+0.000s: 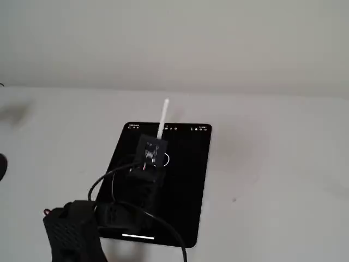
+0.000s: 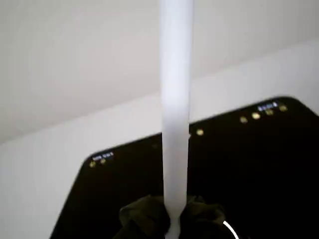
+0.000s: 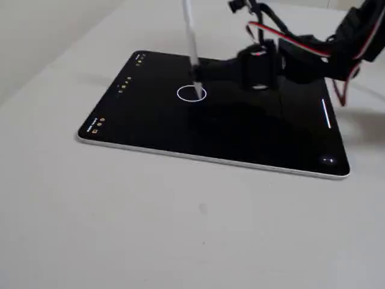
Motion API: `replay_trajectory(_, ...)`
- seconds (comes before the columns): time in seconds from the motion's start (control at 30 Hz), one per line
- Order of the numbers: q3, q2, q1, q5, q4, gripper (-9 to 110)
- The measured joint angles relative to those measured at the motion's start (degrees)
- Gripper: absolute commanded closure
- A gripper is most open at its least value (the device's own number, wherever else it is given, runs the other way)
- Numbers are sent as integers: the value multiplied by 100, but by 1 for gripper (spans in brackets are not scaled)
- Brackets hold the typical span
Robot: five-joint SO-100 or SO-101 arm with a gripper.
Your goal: Draw 2 dots in a circle representing the eyes of a stickman
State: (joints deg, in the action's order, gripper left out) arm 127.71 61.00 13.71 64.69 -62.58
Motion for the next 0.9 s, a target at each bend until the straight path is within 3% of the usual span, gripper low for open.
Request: replay_trajectory(0.9, -413, -413, 0, 378, -26, 102)
